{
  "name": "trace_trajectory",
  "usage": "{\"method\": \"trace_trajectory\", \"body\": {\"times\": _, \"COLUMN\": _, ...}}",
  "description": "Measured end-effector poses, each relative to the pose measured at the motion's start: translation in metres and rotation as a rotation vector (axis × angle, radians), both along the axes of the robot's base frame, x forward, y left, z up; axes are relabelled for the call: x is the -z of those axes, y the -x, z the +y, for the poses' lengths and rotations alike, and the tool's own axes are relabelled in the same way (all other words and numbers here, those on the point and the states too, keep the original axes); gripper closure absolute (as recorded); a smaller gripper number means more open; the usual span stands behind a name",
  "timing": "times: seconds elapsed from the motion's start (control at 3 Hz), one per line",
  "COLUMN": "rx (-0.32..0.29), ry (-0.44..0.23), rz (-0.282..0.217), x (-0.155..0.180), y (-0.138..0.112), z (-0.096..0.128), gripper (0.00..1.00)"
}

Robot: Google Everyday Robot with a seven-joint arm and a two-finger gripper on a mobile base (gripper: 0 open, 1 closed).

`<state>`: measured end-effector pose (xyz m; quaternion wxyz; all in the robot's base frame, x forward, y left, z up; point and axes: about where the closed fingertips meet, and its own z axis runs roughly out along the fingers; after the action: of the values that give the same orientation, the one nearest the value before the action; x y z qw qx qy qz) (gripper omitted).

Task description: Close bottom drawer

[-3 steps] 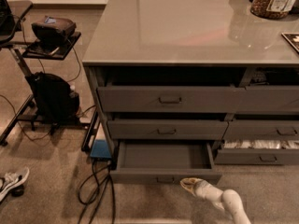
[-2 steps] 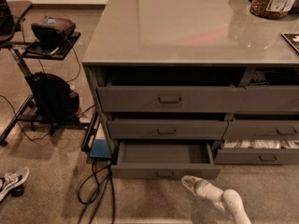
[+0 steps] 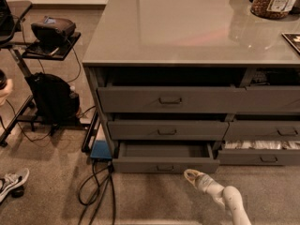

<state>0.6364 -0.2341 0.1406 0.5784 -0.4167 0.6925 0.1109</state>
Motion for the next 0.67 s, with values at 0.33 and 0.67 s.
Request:
{"method": "trace_trajectory", "body": {"times": 0.33, "rx": 0.097, "ry": 0.008, "rz": -0.053, "x": -0.0139, "y": -0.0433, "z": -0.0162, "gripper": 1.0}}
{"method": "trace_trajectory", "body": {"times": 0.67, "rx": 0.097, "ry": 0.008, "rz": -0.053, "x": -0.0139, "y": -0.0409, "z": -0.0161, "gripper": 0.81}}
